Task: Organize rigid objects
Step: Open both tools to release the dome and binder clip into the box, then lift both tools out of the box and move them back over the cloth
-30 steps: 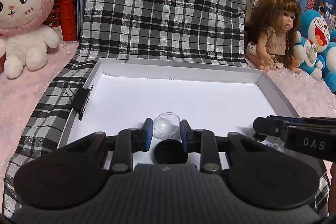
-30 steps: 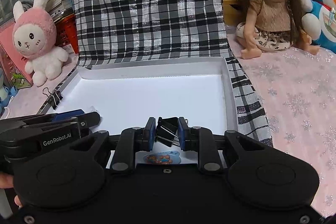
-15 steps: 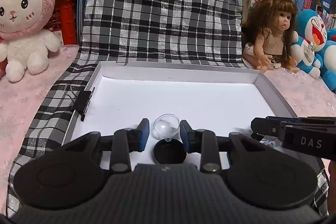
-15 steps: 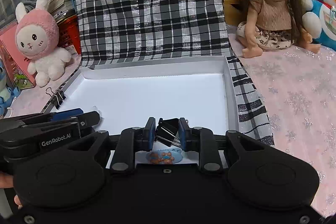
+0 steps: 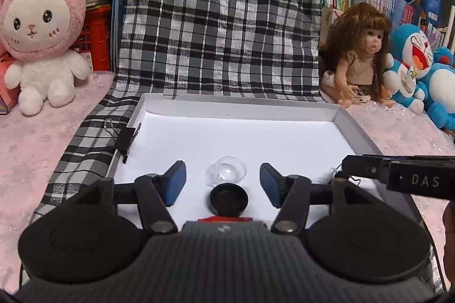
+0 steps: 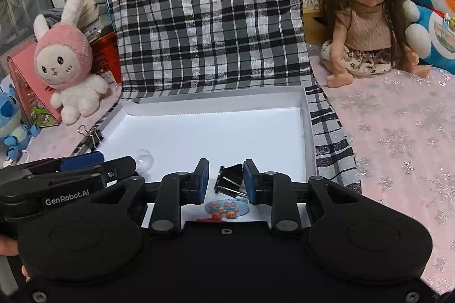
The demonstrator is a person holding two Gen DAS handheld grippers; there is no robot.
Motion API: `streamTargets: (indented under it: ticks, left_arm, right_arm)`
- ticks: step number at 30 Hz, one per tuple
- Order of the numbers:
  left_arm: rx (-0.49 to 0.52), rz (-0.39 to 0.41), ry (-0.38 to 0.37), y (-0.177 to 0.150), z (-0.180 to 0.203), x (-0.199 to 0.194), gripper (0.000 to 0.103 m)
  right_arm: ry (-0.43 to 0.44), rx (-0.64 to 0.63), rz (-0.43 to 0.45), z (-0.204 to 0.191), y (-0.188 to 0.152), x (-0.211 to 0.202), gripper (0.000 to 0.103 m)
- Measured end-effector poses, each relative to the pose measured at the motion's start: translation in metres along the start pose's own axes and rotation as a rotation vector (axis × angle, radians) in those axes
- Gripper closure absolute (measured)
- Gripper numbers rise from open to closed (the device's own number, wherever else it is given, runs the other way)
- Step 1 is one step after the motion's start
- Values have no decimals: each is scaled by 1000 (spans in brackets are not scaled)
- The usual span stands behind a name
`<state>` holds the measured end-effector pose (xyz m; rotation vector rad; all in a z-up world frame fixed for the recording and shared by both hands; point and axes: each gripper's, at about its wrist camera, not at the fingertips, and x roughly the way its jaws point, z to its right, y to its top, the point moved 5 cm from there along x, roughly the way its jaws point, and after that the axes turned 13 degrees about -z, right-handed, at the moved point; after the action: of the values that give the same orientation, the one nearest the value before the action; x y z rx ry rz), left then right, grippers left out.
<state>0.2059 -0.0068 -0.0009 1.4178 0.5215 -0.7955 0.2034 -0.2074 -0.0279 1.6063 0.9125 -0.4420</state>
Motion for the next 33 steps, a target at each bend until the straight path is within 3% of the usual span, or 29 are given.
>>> streamTargets:
  ticks: [6,21,33]
  left_arm:
    - [10,29,-28,-10,2,-21,26]
    - [74,93,-85,-50,16,-68,17]
    - [84,87,-49,-85,7,-78,13]
  right_arm:
    - [6,-22,39,-2,-9,-20,74]
    - [13,-123,110,-16,-49,-58,54]
    - [-22,-190,146,-21,-93,-69,44]
